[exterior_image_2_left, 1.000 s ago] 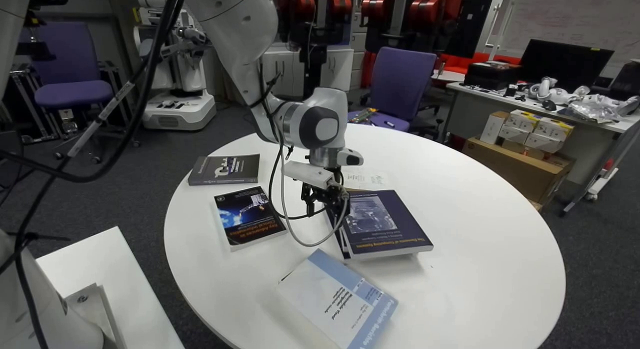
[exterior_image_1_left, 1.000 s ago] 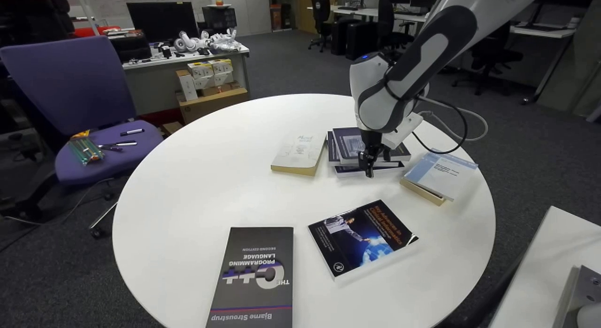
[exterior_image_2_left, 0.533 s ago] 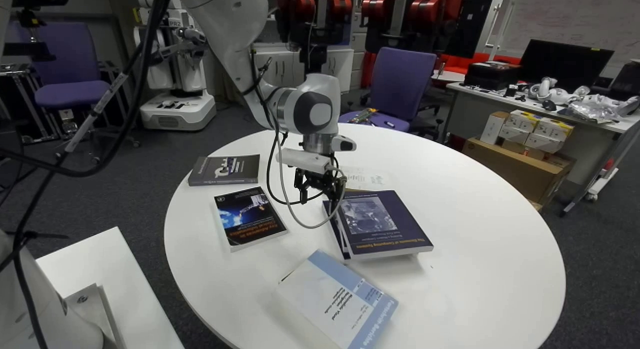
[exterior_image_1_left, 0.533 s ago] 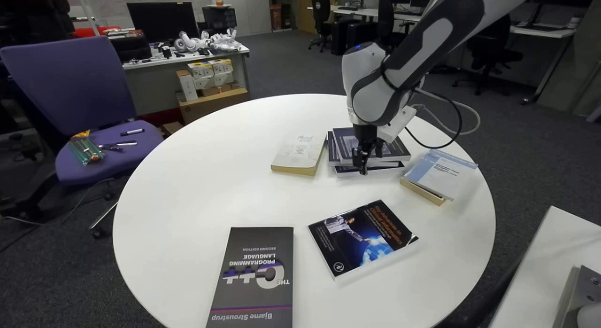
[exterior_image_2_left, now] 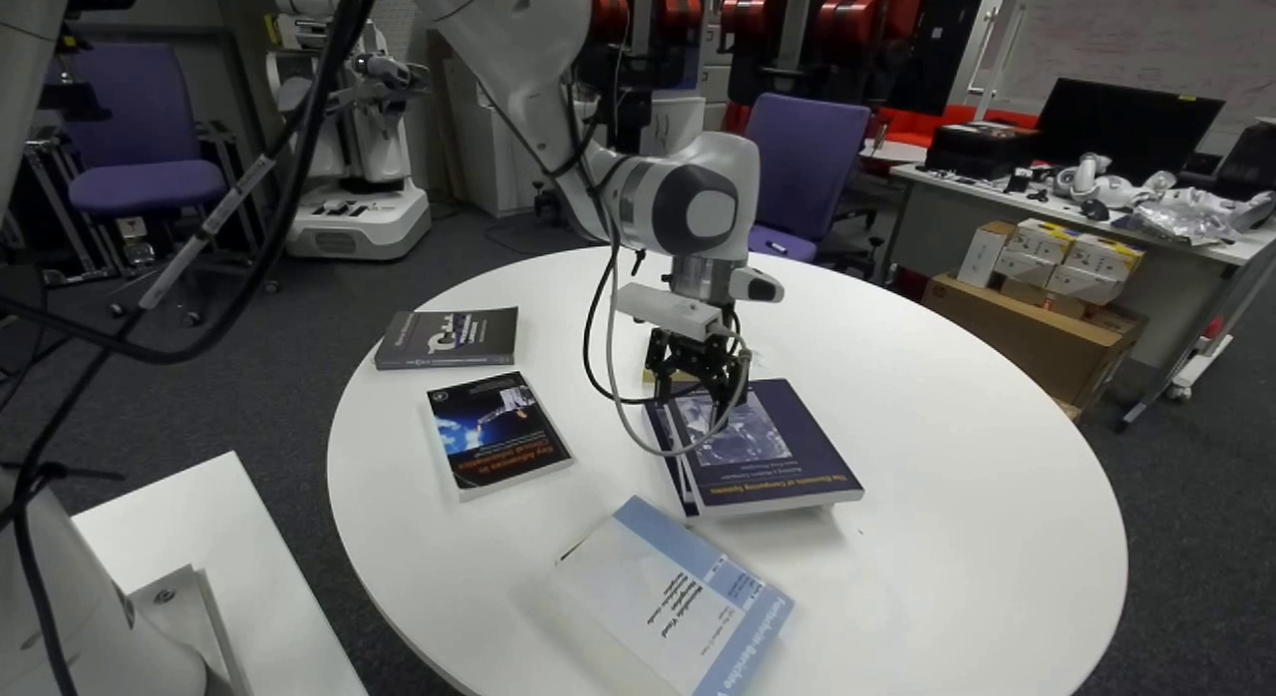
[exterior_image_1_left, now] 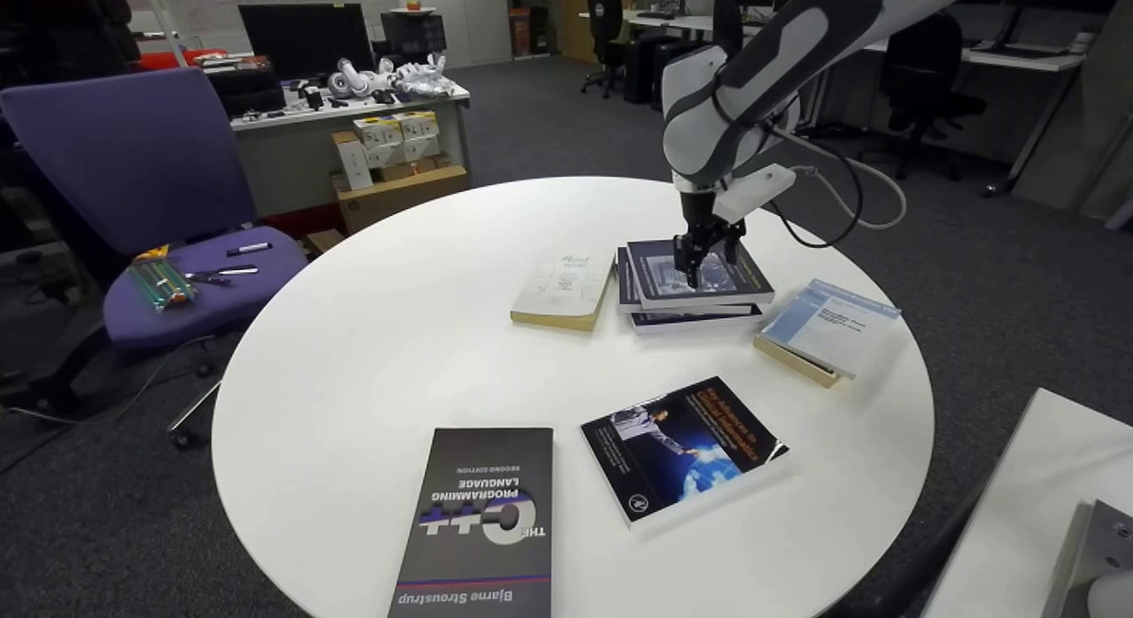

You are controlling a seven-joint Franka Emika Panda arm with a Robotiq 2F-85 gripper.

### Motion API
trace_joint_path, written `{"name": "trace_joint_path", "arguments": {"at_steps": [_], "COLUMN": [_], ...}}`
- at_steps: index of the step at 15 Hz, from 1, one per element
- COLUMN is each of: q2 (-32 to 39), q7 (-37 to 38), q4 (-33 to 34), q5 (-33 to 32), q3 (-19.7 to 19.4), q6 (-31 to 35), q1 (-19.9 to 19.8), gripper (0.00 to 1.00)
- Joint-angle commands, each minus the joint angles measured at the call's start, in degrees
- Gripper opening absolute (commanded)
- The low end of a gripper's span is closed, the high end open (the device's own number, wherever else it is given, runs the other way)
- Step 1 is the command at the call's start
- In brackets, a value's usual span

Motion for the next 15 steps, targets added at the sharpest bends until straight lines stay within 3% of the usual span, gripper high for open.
{"name": "trace_joint_path", "arguments": {"at_steps": [1, 5, 15], "q2": [5.2, 9.9, 19.1], "q7": [4.5, 14.0, 39.0], "q4": [9.9, 16.2, 26.0], "q5": [6.4, 8.7, 1.8], "q3": [0.2, -2.3, -14.0], "q6": [-6.2, -4.1, 6.7], "q1": [-2.0, -1.8, 4.2], "gripper": [1.00, 1.00, 1.00]}}
